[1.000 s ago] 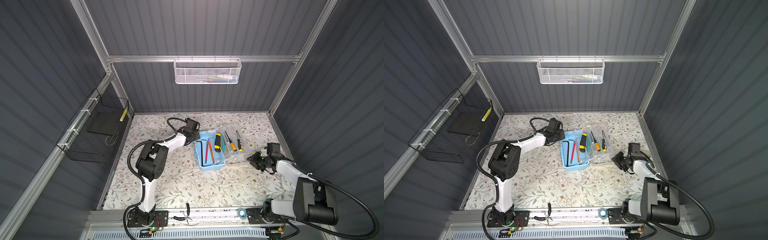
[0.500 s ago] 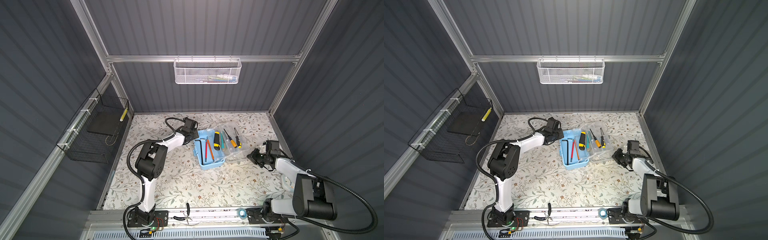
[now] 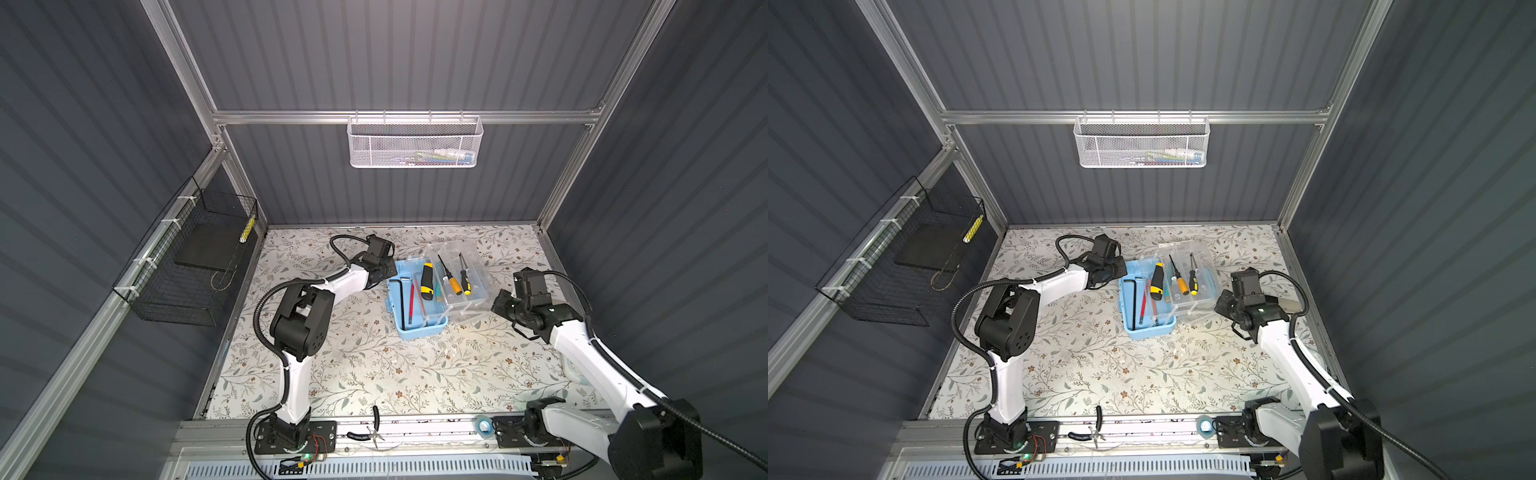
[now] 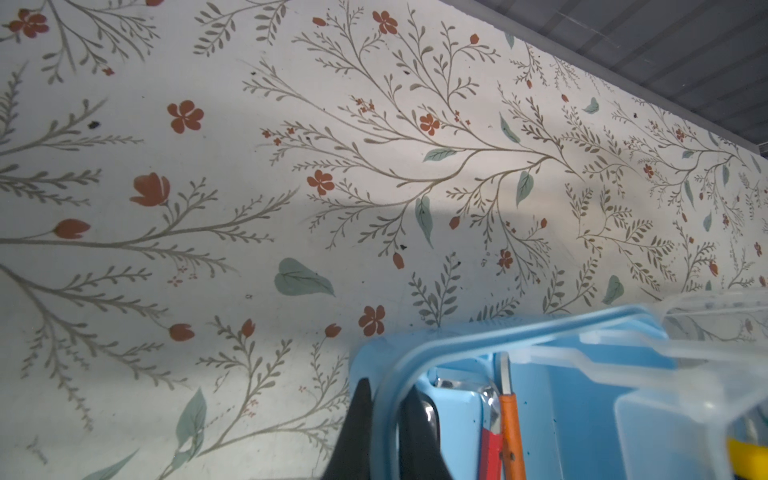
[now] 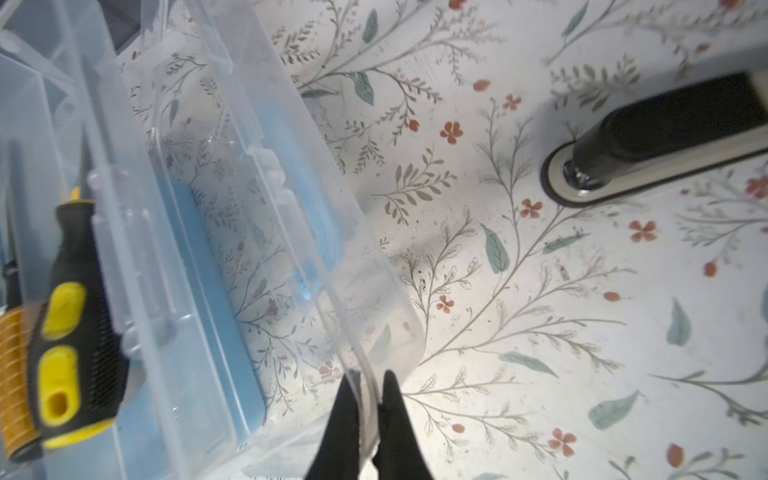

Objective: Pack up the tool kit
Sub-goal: 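Hold the box with the left gripper while the right gripper pushes the clear lid over, then swing the clear lid over the tray with the right gripper and lower it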

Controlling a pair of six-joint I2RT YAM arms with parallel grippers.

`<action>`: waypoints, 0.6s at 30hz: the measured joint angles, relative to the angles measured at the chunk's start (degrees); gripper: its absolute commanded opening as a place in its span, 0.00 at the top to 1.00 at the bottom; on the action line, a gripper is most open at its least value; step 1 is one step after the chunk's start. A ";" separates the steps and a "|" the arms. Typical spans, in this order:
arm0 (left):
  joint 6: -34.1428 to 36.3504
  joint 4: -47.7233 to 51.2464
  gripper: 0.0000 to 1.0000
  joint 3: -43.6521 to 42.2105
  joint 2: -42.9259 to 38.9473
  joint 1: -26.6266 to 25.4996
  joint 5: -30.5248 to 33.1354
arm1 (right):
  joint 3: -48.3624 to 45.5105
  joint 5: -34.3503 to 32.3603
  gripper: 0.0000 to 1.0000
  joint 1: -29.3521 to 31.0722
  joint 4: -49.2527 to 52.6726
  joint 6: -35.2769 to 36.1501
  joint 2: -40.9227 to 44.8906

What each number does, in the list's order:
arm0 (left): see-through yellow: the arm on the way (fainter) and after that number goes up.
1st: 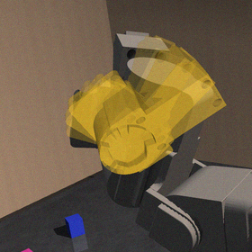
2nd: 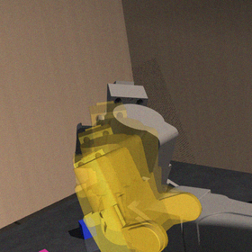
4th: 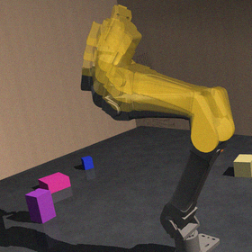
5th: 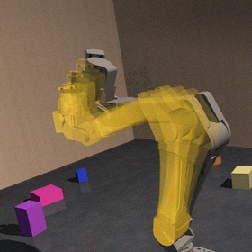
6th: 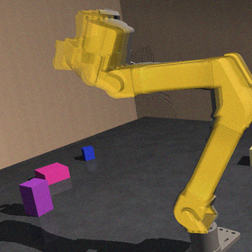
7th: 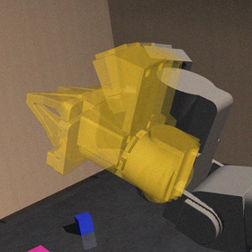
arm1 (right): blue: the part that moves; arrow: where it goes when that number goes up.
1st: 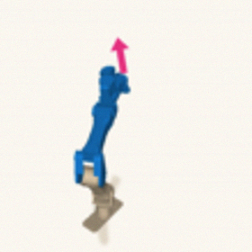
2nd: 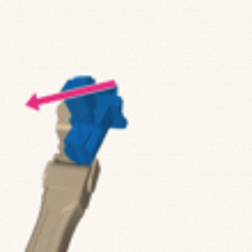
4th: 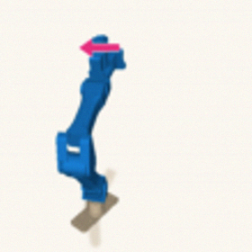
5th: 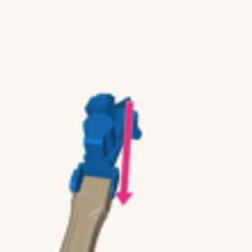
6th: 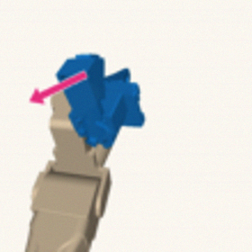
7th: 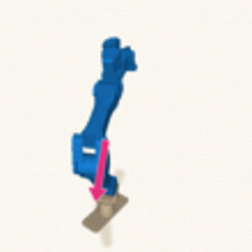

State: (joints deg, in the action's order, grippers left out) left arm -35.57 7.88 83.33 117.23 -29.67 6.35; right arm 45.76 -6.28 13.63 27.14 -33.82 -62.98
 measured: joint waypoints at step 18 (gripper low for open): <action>0.00 -0.50 1.00 0.00 0.04 1.33 -0.63 | 18.67 -24.26 1.00 27.32 11.39 3.50 -8.57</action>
State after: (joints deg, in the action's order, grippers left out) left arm -35.57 7.38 83.33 117.27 -28.34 5.72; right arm 64.42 -30.55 40.95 38.52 -30.33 -71.55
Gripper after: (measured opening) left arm 0.116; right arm 0.086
